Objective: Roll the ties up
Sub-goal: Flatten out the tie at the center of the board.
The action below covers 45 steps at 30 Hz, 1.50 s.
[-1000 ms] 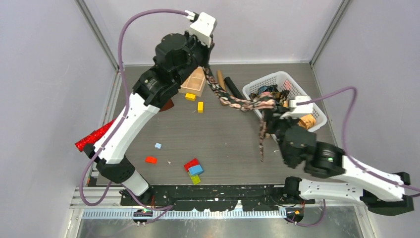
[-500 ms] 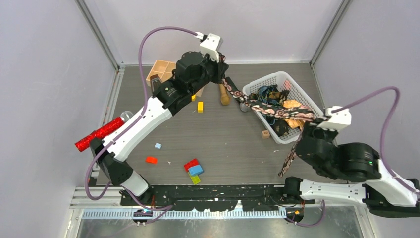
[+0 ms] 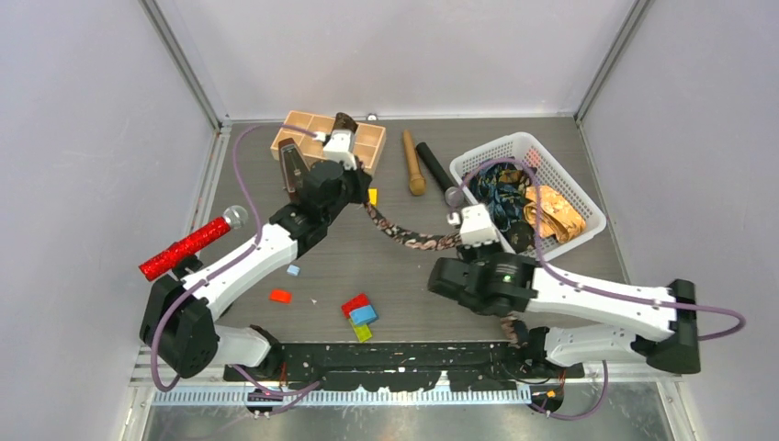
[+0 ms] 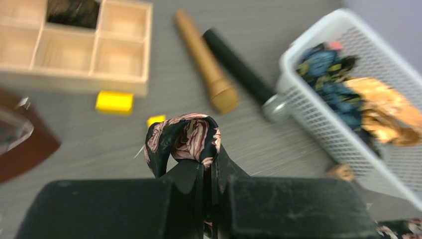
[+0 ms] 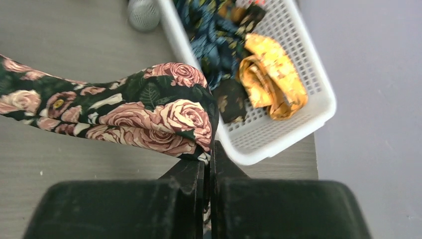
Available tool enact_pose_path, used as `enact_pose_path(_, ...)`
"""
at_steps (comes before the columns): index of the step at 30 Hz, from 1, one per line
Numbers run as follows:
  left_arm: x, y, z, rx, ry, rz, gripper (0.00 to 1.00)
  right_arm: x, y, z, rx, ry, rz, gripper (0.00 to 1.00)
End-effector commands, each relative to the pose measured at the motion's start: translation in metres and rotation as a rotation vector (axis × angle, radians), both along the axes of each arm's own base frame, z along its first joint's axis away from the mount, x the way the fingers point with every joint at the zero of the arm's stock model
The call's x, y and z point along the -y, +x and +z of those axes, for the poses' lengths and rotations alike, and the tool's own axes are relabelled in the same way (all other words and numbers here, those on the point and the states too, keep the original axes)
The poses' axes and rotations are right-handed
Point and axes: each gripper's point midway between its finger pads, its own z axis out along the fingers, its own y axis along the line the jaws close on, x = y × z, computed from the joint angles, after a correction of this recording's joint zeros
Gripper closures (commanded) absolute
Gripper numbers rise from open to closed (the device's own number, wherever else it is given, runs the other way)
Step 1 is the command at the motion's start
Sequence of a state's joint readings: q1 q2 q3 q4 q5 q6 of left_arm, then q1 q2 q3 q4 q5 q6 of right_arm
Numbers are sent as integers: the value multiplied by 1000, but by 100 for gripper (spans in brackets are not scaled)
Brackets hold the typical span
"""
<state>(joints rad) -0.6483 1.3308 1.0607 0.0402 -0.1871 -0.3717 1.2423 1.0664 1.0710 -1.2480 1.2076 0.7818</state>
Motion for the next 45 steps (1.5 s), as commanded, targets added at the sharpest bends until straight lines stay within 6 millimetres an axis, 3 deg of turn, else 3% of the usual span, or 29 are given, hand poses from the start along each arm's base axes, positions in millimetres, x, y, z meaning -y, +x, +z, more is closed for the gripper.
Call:
enact_pose_path(1,-29,7,-13,37,-140,132,100,-42,5,-26,-40,117,38,100)
enact_pose_path(4,-44,6,-51,-2,-112,193,100,-59,3,-59,-116,110,81,100)
enact_pose_path(8,-61,8,-88,-50,-83,263,100,-80,-5,-100,-220,135,117,100)
enact_pose_path(14,-89,12,-113,-87,-86,359,100,-110,-10,-147,-309,169,166,99)
enact_pose_path(20,-118,14,-107,-70,-77,437,100,-154,-12,-168,-357,240,248,97)
enact_pose_path(29,-152,7,-66,17,-21,499,100,-223,-9,-172,-370,332,315,96)
enact_pose_path(33,-158,6,-55,42,0,503,100,-244,-14,-173,-373,356,292,94)
enact_pose_path(38,-160,9,-49,56,13,490,100,-252,-19,-176,-376,362,206,90)
enact_pose_path(43,-158,13,-49,58,9,473,100,-258,-26,-183,-412,374,189,60)
enact_pose_path(45,-157,14,-49,56,6,466,100,-255,-26,-177,-405,386,178,54)
